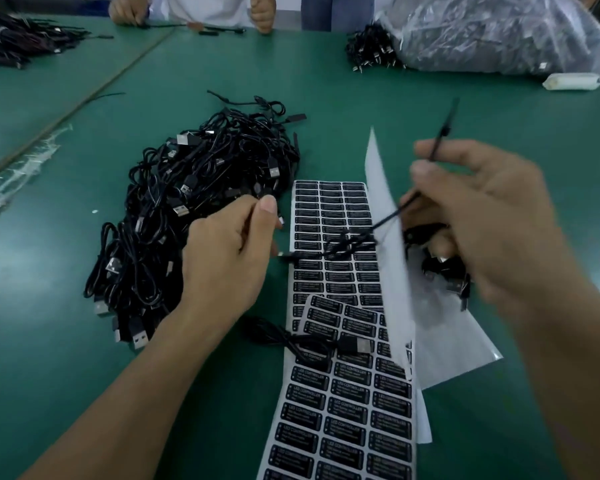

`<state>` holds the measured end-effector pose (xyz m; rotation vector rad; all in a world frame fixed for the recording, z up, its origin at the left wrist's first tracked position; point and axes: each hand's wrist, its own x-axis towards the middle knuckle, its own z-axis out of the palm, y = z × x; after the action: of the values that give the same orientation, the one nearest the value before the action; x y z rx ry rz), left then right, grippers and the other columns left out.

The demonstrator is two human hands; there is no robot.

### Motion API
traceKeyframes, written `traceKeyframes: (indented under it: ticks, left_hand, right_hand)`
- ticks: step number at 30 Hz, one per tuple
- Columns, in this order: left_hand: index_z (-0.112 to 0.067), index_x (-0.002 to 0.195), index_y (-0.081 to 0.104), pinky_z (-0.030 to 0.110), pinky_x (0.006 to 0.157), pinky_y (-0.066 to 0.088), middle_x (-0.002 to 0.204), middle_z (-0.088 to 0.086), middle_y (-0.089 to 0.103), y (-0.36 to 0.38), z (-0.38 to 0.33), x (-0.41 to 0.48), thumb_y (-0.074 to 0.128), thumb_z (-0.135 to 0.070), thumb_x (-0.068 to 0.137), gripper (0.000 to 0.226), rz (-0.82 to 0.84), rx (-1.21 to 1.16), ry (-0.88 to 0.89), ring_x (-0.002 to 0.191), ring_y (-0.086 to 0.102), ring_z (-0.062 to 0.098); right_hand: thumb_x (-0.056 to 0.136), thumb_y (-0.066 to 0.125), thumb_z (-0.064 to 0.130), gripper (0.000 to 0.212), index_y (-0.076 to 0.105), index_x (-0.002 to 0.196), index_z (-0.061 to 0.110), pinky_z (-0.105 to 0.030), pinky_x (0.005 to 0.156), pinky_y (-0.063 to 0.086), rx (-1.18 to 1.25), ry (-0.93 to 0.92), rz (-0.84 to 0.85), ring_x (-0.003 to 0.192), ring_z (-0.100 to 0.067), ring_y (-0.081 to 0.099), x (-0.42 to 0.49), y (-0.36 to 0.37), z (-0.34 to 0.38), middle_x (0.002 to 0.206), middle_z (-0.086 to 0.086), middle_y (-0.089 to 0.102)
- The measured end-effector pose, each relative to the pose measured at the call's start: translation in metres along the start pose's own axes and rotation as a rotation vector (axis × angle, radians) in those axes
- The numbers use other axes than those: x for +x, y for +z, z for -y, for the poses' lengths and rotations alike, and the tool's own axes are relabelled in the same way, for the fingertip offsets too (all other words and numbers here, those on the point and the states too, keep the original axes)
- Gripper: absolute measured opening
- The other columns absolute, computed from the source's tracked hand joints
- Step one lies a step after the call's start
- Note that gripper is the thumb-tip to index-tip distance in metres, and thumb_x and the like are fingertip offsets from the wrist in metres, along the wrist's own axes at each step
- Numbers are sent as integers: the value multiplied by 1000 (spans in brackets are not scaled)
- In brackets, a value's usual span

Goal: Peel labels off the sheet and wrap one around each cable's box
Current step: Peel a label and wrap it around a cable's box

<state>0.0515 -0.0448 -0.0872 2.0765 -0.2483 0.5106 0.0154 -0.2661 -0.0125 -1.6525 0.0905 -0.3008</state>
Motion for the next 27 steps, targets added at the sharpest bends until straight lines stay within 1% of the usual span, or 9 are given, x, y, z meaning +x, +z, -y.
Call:
traceKeyframes:
  ticks: [2, 5, 7, 10, 13, 16, 19, 22, 27]
  left_hand:
    - [-27, 81, 65, 36, 52, 51, 68, -7, 70, 2, -2, -2, 38, -48, 102, 41, 81, -140, -21, 57, 65, 15]
    - [-24, 91, 68, 27, 55, 49, 71, -1, 74, 4, -4, -3, 36, -56, 99, 46, 175, -275, -127, 61, 70, 14]
    - [-22, 97, 68, 27, 57, 50, 72, 1, 74, 5, -5, -3, 33, -62, 96, 52, 211, -320, -164, 63, 72, 16]
    - [-25, 99, 67, 15, 53, 46, 70, -5, 74, 4, -7, -1, 30, -68, 92, 56, 202, -331, -185, 63, 69, 7]
    - [-27, 98, 67, 17, 53, 44, 75, -5, 72, 4, -8, 1, 27, -70, 90, 59, 173, -336, -195, 64, 64, 4]
    - [-34, 100, 65, 23, 58, 42, 89, -9, 71, 2, -8, 2, 27, -71, 89, 54, 138, -308, -196, 78, 64, 9]
    - [-40, 96, 67, 18, 55, 40, 92, -11, 71, 0, -9, 2, 29, -69, 90, 49, 166, -307, -178, 86, 65, 9]
    - [-38, 93, 72, 17, 59, 40, 92, -11, 72, -1, -8, 0, 26, -72, 89, 57, 221, -274, -166, 85, 63, 2]
    - [-35, 83, 76, 33, 67, 45, 86, -20, 72, 2, -6, -5, 27, -74, 90, 63, 229, -192, -202, 89, 64, -5]
  right_hand:
    - [96, 62, 16, 9, 69, 98, 22, -15, 41, 42, 52, 70, 97, 57, -6, 65, -3, 20, -2, 68, 3, 72]
    - [97, 59, 17, 8, 65, 95, 12, -18, 48, 48, 261, 242, 230, 60, -11, 66, -7, 47, -11, 71, -1, 72]
    - [101, 55, 17, 11, 60, 94, 11, -22, 54, 53, 370, 311, 257, 64, -16, 68, -10, 59, -18, 69, -3, 70]
    - [102, 53, 18, 9, 55, 98, 10, -28, 59, 59, 579, 384, 269, 63, -20, 70, -11, 64, -23, 66, -5, 67]
    - [101, 54, 17, 8, 57, 97, 10, -28, 57, 60, 766, 404, 256, 63, -21, 73, -9, 61, -20, 69, -7, 68]
    - [99, 56, 16, 9, 60, 92, 11, -26, 54, 59, 874, 371, 195, 65, -21, 74, -4, 58, -13, 69, -9, 70]
    - [97, 58, 15, 6, 61, 93, 12, -29, 61, 60, 881, 292, 124, 73, -24, 76, 3, 51, -9, 68, -8, 70]
    - [96, 59, 17, 6, 63, 96, 13, -27, 63, 60, 777, 226, 54, 75, -22, 75, 9, 35, -5, 73, -7, 73]
    - [98, 62, 16, 7, 64, 95, 10, -29, 69, 60, 485, 100, -181, 77, -25, 76, 22, -1, 1, 72, -5, 73]
